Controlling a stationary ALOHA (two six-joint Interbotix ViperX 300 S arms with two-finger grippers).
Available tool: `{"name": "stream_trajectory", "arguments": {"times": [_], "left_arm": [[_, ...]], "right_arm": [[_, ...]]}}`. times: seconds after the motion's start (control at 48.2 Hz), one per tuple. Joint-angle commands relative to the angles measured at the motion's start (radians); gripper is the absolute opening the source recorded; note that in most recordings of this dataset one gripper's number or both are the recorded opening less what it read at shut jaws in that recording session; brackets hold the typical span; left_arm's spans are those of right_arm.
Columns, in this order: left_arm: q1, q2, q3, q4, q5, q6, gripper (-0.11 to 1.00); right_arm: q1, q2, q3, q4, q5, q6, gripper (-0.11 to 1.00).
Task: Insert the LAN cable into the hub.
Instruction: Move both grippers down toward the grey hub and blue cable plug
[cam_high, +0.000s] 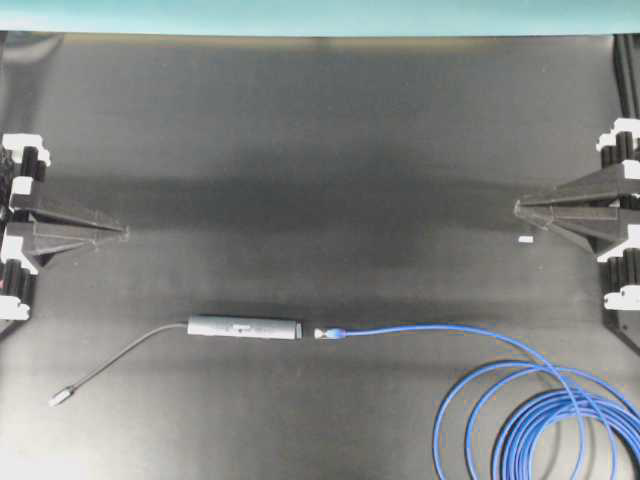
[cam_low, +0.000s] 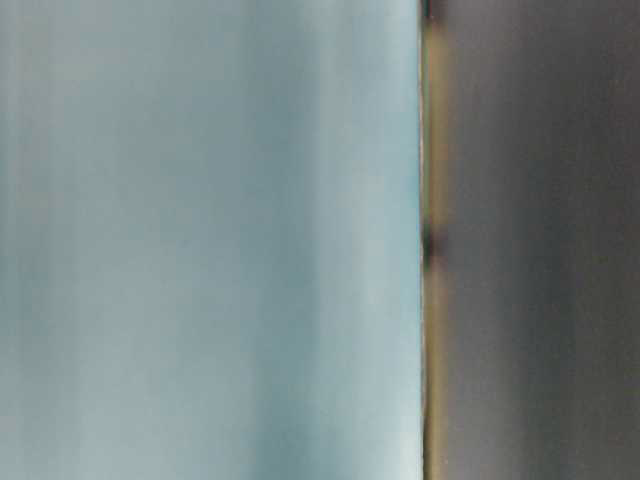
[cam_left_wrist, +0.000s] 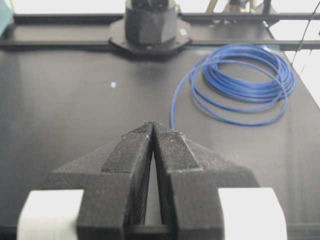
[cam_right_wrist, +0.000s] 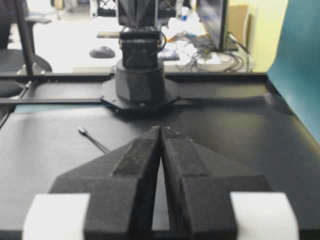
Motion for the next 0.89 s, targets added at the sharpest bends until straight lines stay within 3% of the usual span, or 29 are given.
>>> {"name": "stream_trajectory", "arguments": {"times": [0.0, 0.125, 0.249, 0.477, 0.644, 0.872], "left_arm": [[-0.002, 0.020, -0.025, 0.041, 0.012, -0.018, 0.06], [-0.003, 0.051, -0.074, 0.041, 0.103, -0.028, 0.00], [-0.009, 0.100, -0.137, 0.041, 0.222, -0.031, 0.00], [-0.038, 0.252, -0.233, 0.041, 0.425, -0.026, 0.00], [-0.060, 0.368, -0.278, 0.043, 0.495, -0.032, 0.00], [-0.063, 0.456, -0.291, 0.041, 0.482, -0.034, 0.00]], "right_arm": [[-0.017, 0.014, -0.015, 0.005, -0.005, 0.002, 0.03], [-0.014, 0.052, -0.054, 0.049, 0.143, 0.018, 0.00], [-0.012, 0.114, -0.106, 0.051, 0.316, 0.049, 0.00], [0.011, 0.275, -0.195, 0.051, 0.526, 0.067, 0.00], [0.038, 0.391, -0.247, 0.051, 0.612, 0.067, 0.00], [0.069, 0.500, -0.308, 0.049, 0.640, 0.061, 0.00]]}}
